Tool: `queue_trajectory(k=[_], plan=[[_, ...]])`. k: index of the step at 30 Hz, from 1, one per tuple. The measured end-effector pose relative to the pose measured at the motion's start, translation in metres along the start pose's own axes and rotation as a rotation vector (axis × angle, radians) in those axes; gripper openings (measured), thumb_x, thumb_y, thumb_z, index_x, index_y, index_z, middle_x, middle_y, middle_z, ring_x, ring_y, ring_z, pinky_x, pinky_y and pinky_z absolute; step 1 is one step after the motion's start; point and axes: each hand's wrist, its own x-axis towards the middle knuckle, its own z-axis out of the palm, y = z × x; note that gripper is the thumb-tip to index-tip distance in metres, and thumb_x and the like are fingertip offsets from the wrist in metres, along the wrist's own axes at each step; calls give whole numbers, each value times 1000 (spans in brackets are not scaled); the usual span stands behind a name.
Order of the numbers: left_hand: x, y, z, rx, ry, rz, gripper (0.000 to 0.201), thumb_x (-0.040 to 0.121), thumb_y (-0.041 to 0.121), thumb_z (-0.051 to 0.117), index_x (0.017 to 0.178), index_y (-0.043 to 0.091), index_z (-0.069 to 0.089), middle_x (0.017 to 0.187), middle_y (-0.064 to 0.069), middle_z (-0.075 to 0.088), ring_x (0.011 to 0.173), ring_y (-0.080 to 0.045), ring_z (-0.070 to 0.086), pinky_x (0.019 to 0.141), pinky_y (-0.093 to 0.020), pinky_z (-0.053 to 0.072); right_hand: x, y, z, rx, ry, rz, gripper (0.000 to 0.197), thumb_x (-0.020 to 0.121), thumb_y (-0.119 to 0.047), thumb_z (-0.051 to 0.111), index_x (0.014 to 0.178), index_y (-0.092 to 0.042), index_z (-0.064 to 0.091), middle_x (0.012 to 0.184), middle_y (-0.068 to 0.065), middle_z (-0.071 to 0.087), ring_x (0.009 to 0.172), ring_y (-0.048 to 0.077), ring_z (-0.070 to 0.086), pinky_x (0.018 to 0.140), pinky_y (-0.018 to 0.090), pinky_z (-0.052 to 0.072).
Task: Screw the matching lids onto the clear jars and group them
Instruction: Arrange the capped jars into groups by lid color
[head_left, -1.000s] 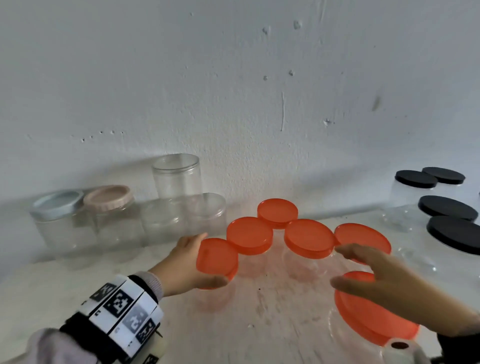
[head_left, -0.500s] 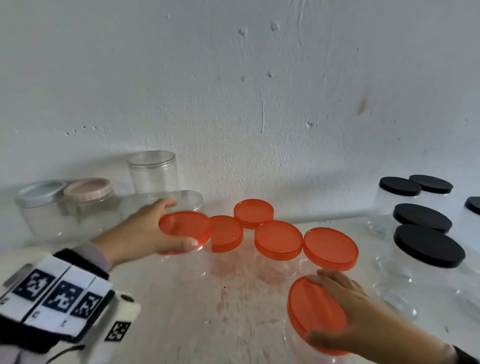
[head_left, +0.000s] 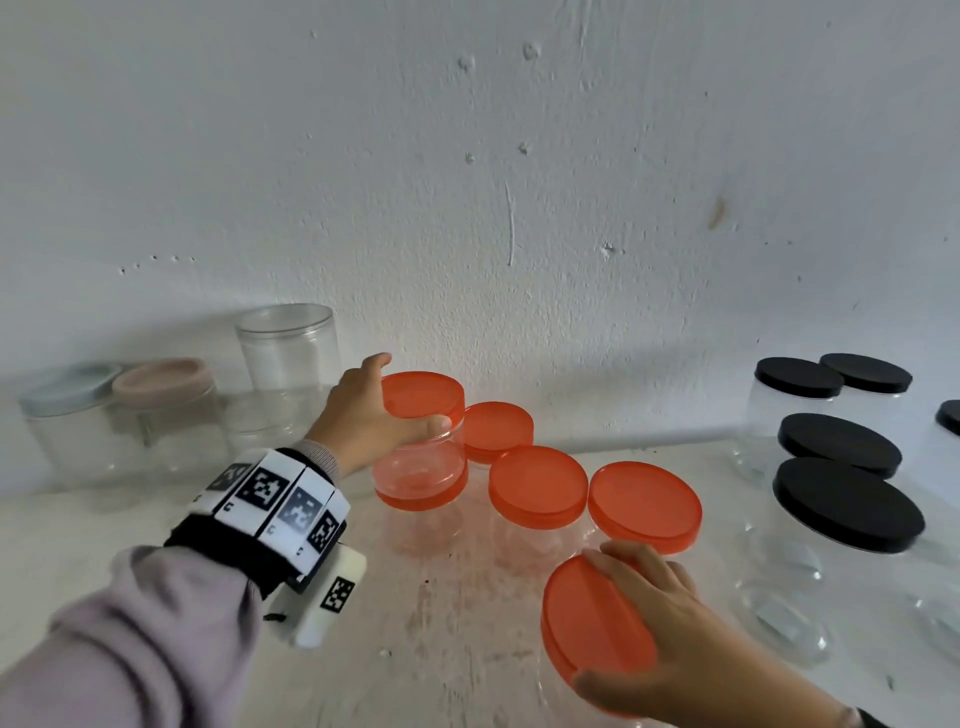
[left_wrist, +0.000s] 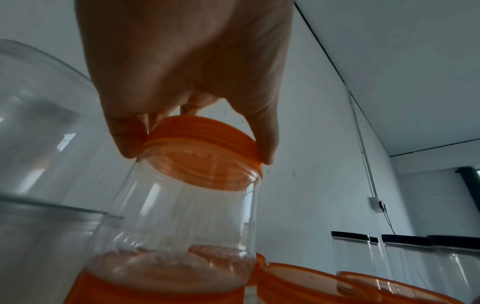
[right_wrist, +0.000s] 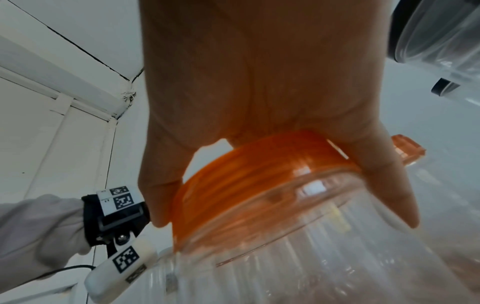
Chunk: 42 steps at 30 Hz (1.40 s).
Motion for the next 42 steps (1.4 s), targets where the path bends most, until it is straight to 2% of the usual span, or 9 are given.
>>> queue_trajectory(k=[3,6,9,11,17,22,30,34,42], plan=[[-4,-5,6,-102,49,-26,128,52,60,80,151,21,9,152,-9,25,137,-24,31,110,-41,33,0,0,-2,-8,-15,-4,103,60,-76,54,146,-42,8,137,-33,2,131,1,8,114,32,23],[-19,-19,20,-310,62,-92,148,38,55,91,151,20,2,150,-7,31,137,-25,33,113,-47,31,1,0,-2,-29,-6,-22,97,70,-71,59,146,-41,7,137,-32,1,132,3,8,114,31,23],[-35,-37,41,-350,-32,-233,133,53,35,92,149,26,0,143,-2,41,130,-26,42,105,-51,39,2,2,-2,-51,-3,-44,95,72,-70,60,146,-42,7,136,-33,0,131,1,8,114,30,22],[-41,-45,53,-329,-77,-256,117,60,30,90,144,27,9,132,3,47,123,-24,47,101,-50,43,3,3,-2,-76,-2,-55,96,72,-71,60,146,-42,5,135,-34,0,129,0,8,114,28,20],[-24,-45,62,-263,-23,-259,94,66,27,86,136,12,25,127,-9,51,114,-29,54,97,-50,47,10,8,-2,-180,-27,-73,100,71,-74,56,145,-43,-4,142,-26,-2,137,6,8,115,27,16],[-4,-36,75,-207,27,-281,88,70,26,84,134,3,29,132,-15,47,121,-29,49,102,-42,42,14,11,0,-267,-36,-82,91,86,-61,53,142,-41,-16,145,-22,-5,138,8,9,113,23,14],[22,-19,90,-189,18,-340,99,74,27,81,143,-3,16,142,-19,34,132,-31,37,108,-39,36,16,11,1,-324,-7,-111,60,103,-34,27,137,-43,-22,144,-29,-14,141,11,6,113,20,4],[31,-15,93,-155,38,-365,99,76,29,79,143,-5,14,144,-21,31,133,-33,37,108,-39,35,16,8,0,-338,-19,-102,56,104,-35,24,135,-46,-21,142,-32,-17,142,11,6,112,19,2],[39,-12,97,-136,153,-420,87,77,26,78,138,-8,25,138,-24,39,128,-36,42,103,-40,39,17,6,-1,-350,-35,-84,64,99,-50,32,134,-47,-21,141,-33,-21,142,10,4,111,17,1]])
